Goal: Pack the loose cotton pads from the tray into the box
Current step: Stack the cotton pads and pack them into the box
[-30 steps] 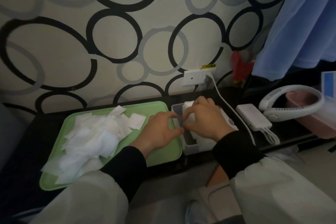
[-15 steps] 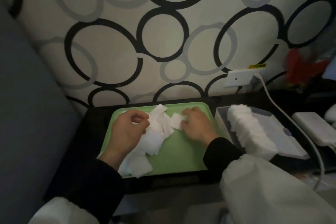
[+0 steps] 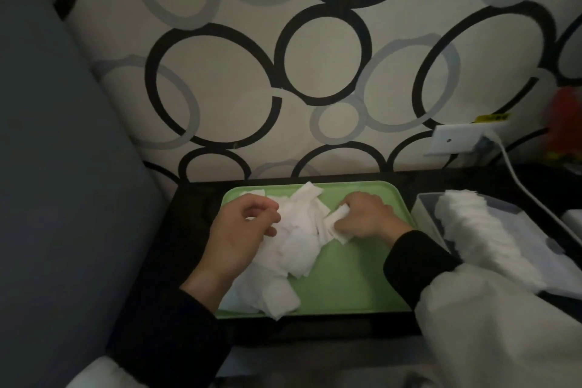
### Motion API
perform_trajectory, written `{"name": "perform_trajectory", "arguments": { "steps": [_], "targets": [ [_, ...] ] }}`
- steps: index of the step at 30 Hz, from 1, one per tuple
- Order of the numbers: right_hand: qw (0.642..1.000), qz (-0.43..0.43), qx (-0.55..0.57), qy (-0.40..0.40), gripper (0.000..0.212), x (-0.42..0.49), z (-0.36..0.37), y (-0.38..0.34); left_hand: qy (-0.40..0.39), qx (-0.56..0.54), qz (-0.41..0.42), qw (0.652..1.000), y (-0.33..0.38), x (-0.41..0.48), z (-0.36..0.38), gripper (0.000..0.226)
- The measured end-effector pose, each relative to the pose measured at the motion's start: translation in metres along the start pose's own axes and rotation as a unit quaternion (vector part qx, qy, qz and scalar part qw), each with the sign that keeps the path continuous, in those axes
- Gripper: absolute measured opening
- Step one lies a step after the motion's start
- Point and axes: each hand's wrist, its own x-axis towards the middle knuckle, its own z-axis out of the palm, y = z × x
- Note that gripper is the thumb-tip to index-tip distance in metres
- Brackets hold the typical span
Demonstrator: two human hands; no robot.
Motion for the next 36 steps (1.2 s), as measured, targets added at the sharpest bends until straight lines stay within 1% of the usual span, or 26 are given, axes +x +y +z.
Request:
{"name": "perform_trajectory", "arguments": {
  "steps": [2, 5, 8, 11, 13, 15, 17, 19, 21, 23, 24, 26, 27, 30, 32, 33, 35, 36],
  "targets": [
    [1.0, -0.012, -0.004, -0.012, 0.022, -0.002, -0.002, 0.002, 0.002, -0.003, -0.001, 1.0, -0.003, 0.0, -0.003, 0.009],
    [0.999, -0.037, 0.01, -0.02, 0.024, -0.008, -0.005, 0.006, 0.006, -0.001, 0.004, 1.0, -0.006, -0.002, -0.008, 0.009],
    [0.997, -0.049, 0.037, -0.036, 0.033, -0.017, -0.008, 0.012, 0.004, 0.007, 0.005, 1.0, -0.007, -0.003, -0.01, 0.008],
    [0.994, -0.057, 0.075, -0.053, 0.037, -0.026, -0.012, 0.017, 0.005, 0.015, 0.013, 1.0, -0.008, -0.003, -0.008, 0.009],
    [0.99, -0.07, 0.119, -0.04, 0.036, -0.034, -0.017, 0.018, 0.002, 0.026, 0.034, 0.999, -0.006, -0.003, -0.004, 0.011],
    [0.978, -0.095, 0.184, -0.027, 0.04, -0.044, -0.024, 0.016, -0.012, 0.029, 0.06, 0.998, -0.002, -0.005, 0.002, 0.015],
    [0.956, -0.136, 0.258, -0.025, 0.045, -0.058, -0.033, 0.011, -0.042, 0.031, 0.081, 0.995, 0.004, -0.009, 0.011, 0.023],
    [0.93, -0.164, 0.327, -0.03, 0.049, -0.071, -0.039, 0.004, -0.079, 0.026, 0.081, 0.993, 0.009, -0.012, 0.021, 0.037],
    [0.909, -0.193, 0.369, -0.026, 0.051, -0.076, -0.041, -0.001, -0.116, -0.003, 0.064, 0.991, 0.013, -0.015, 0.032, 0.048],
    [0.898, -0.208, 0.388, -0.003, 0.053, -0.078, -0.041, -0.002, -0.145, -0.043, 0.035, 0.988, 0.017, -0.016, 0.041, 0.046],
    [0.894, -0.209, 0.396, 0.009, 0.053, -0.077, -0.042, -0.002, -0.151, -0.067, 0.023, 0.986, 0.019, -0.016, 0.044, 0.037],
    [0.888, -0.2, 0.414, 0.023, 0.051, -0.077, -0.045, 0.001, -0.145, -0.108, 0.012, 0.983, 0.022, -0.016, 0.048, 0.018],
    [0.884, -0.195, 0.424, 0.023, 0.05, -0.077, -0.046, 0.003, -0.139, -0.119, 0.009, 0.983, 0.022, -0.015, 0.048, 0.014],
    [0.879, -0.188, 0.437, 0.026, 0.042, -0.075, -0.047, 0.004, -0.151, -0.135, -0.004, 0.979, 0.022, -0.013, 0.046, 0.02],
    [0.874, -0.184, 0.449, 0.019, 0.033, -0.073, -0.046, -0.001, -0.146, -0.133, -0.004, 0.98, 0.021, -0.011, 0.046, 0.02],
    [0.874, -0.181, 0.451, 0.017, 0.026, -0.071, -0.046, -0.005, -0.128, -0.129, -0.001, 0.983, 0.02, -0.009, 0.044, 0.019],
    [0.888, -0.167, 0.427, 0.034, 0.013, -0.065, -0.05, -0.014, -0.074, -0.129, -0.001, 0.989, 0.019, -0.005, 0.039, 0.017],
    [0.897, -0.151, 0.413, 0.048, 0.012, -0.057, -0.05, -0.016, -0.043, -0.137, -0.005, 0.99, 0.018, -0.003, 0.035, 0.017]
  ]
}}
